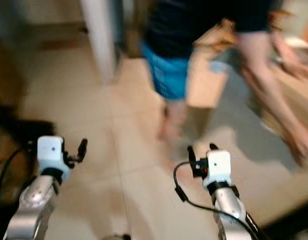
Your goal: Setting the table
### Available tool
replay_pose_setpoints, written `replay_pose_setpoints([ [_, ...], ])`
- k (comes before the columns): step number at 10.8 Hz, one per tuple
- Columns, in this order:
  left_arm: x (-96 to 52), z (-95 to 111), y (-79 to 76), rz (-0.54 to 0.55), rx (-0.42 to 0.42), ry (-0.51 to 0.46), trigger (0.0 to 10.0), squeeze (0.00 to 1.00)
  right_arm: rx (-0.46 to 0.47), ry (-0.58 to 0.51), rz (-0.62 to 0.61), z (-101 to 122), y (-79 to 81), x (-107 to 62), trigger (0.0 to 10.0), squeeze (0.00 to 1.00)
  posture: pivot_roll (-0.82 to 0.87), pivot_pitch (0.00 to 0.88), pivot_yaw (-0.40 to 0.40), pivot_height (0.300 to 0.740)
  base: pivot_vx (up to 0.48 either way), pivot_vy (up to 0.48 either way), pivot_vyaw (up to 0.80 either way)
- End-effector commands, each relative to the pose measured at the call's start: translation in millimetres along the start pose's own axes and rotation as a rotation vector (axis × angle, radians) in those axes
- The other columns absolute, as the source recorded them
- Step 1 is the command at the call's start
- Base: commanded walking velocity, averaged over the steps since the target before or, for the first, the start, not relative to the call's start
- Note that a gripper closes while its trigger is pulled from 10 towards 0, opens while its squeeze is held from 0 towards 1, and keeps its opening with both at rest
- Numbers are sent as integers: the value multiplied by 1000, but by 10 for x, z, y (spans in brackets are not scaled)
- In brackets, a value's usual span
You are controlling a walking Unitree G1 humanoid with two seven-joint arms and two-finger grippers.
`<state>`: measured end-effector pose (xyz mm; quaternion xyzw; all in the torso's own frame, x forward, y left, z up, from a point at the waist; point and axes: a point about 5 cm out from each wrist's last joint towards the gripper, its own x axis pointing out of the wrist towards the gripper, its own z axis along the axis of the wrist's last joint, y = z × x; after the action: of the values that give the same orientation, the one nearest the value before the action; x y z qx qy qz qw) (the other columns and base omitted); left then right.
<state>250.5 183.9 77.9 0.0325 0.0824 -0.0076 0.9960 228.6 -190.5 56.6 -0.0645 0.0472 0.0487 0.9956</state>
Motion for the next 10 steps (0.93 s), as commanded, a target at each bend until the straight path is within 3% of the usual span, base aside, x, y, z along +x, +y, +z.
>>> replay_pose_setpoints([
  [1, 23, 18, -6, 2, 11, 1, 10000, 0, -6, 4, 1, -16, -6, 4, 10000, 176, 10, 18, 11, 740, 0, 0, 731],
  [4, 74, 71, -2, 7, 18, -6, 10000, 0, -1, -7, 4, -15, 36, 35, 10000, 212, 12, 14, 18, 740, 0, 0, 731],
  [5, -44, 172, 89, -10, 6, -101, 10000, 0, 18, -68, -42, 60, -55, -41, 10000, 220, -1, 23, 18, 740, 0, 0, 731],
  [6, -145, 160, 153, -17, 54, -115, 10000, 0, 18, -80, -41, 77, -76, -118, 10000, 212, -6, 27, 18, 740, 0, 0, 738],
  [7, -188, 121, 109, -51, 85, -99, 10000, 0, 12, -73, -36, 58, -70, -172, 10000, 137, -12, 28, 18, 740, 0, 0, 0],
  [9, -86, 204, -103, -123, 77, -117, 10000, 0, 0, -71, -30, 55, -17, -147, 10000, 118, -18, 24, 20, 740, 0, 0, 0],
  [10, -80, 208, -108, -124, 68, -117, 10000, 0, -1, -73, -29, 59, -12, -140, 10000, 114, -17, 25, 20, 740, 0, 0, 0],
])
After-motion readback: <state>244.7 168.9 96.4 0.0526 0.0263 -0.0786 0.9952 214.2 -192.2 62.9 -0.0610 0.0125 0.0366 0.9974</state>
